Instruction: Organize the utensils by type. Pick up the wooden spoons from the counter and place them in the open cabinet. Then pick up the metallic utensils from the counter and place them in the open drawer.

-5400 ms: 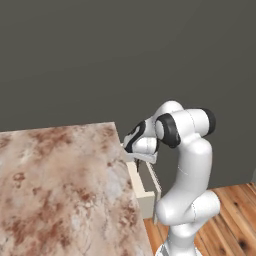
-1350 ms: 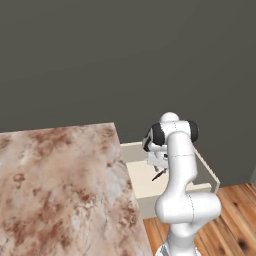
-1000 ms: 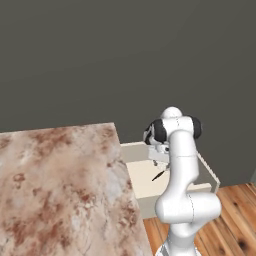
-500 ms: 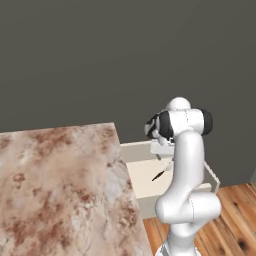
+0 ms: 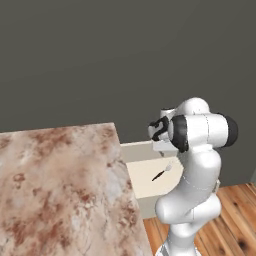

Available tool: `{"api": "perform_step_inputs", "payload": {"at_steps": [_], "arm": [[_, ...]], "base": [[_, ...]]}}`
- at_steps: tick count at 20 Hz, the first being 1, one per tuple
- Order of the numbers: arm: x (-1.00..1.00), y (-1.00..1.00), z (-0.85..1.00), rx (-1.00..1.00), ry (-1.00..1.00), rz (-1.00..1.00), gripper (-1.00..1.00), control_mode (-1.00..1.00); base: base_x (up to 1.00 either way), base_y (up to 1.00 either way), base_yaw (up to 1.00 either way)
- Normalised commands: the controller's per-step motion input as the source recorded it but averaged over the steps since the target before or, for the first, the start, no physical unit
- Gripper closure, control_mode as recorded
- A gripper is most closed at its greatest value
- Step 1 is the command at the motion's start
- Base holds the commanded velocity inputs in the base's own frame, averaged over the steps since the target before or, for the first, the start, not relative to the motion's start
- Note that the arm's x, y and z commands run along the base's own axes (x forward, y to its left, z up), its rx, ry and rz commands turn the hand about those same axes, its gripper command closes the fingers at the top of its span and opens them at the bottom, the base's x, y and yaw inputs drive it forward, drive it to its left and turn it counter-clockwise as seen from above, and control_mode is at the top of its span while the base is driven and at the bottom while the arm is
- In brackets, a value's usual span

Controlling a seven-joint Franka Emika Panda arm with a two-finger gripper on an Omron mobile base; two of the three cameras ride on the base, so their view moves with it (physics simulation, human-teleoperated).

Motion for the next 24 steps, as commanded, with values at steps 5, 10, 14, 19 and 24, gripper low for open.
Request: {"api": "perform_step_inputs", "payload": {"at_steps": [5,10,14,19,24], "arm": [[-0.38,0.01,0.55,0.03,-0.22,0.19,-1.0,-1.0],[-0.17,0.12,0.5,0.13,-0.01,-0.01,-1.0,-1.0],[0.0,0.17,0.32,0.04,-0.02,0.0,-1.0,-1.0],[0.0,0.04,0.16,0.0,-0.05,0.05,-1.0,-1.0],[0.0,0.0,0.0,0.0,0.0,0.0,-1.0,-1.0]], "base": [[0.0,0.0,0.0],[0.0,0.0,0.0],[0.0,0.0,0.0],[0.0,0.0,0.0],[0.0,0.0,0.0]]}}
